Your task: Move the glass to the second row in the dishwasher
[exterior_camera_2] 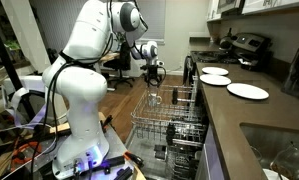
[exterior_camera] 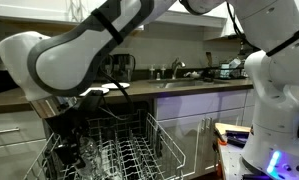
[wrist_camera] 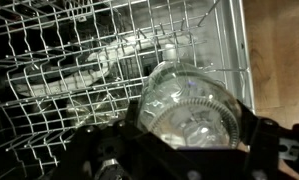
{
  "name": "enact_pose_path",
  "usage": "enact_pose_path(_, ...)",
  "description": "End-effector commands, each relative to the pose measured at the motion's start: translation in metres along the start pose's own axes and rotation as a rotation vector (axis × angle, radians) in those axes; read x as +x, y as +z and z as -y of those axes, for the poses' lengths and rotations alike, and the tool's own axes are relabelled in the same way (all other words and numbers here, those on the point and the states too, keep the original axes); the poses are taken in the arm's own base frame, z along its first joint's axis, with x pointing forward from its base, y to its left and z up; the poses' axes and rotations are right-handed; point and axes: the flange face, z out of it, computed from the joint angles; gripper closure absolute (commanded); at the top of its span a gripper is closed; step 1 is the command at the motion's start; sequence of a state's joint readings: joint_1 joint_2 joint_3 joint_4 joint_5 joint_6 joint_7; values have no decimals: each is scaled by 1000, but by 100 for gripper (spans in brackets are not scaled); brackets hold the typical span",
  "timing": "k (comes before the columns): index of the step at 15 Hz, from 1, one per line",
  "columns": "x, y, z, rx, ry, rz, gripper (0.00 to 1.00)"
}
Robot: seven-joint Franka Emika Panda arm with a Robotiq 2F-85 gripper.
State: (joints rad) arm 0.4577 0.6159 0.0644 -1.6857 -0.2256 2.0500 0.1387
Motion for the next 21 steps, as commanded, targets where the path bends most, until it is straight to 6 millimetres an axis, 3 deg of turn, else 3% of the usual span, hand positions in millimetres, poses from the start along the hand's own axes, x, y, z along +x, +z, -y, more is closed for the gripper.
enact_pose_path(1, -24, 6, -3, -6, 44, -30, 37)
enact_pose_path(6, -45, 25, -1, -25, 83, -78, 37)
enact_pose_path(7, -27, 28, 1, -8, 60, -48, 12)
enact_pose_path(11, -34, 33, 2, -10, 67, -61, 12)
enact_pose_path(12, -35, 29, 2, -10, 62, -64, 37)
enact_pose_path(16, -43, 16, 6, -27, 69, -59, 37)
enact_pose_path(21, -46, 16, 3, -39, 80, -65, 37)
